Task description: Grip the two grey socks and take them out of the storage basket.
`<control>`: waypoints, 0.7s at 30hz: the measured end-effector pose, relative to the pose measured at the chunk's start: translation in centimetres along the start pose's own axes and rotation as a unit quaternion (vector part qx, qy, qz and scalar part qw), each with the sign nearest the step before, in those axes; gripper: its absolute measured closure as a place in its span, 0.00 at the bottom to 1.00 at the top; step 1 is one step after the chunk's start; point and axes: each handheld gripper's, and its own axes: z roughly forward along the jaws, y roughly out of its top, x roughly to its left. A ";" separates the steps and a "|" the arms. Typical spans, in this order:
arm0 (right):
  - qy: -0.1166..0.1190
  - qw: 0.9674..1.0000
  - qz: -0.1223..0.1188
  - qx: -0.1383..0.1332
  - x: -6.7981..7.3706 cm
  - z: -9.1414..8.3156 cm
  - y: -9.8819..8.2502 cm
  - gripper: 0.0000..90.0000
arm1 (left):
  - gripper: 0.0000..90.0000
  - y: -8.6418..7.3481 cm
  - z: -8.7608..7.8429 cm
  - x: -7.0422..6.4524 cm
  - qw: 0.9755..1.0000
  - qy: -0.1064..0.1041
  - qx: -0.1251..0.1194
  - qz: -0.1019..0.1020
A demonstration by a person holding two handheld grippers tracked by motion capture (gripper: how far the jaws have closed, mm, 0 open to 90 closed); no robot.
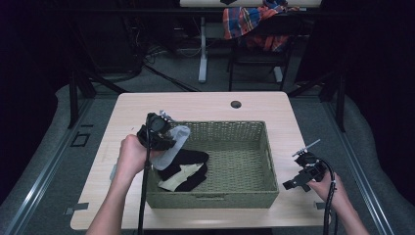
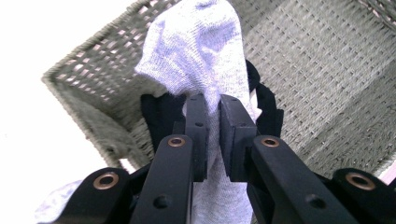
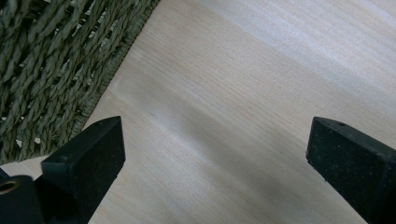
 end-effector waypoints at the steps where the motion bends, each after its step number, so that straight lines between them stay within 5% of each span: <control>1: 0.000 1.000 0.000 0.000 0.0 0.0 0.0 0.05 | 0.92 0.0 -0.3 0.1 1.000 0.000 -0.003 -0.001; 21: 0.003 1.000 0.002 0.001 0.0 0.1 0.0 0.05 | 0.92 -3.0 -3.0 5.1 0.997 0.041 -0.019 -0.069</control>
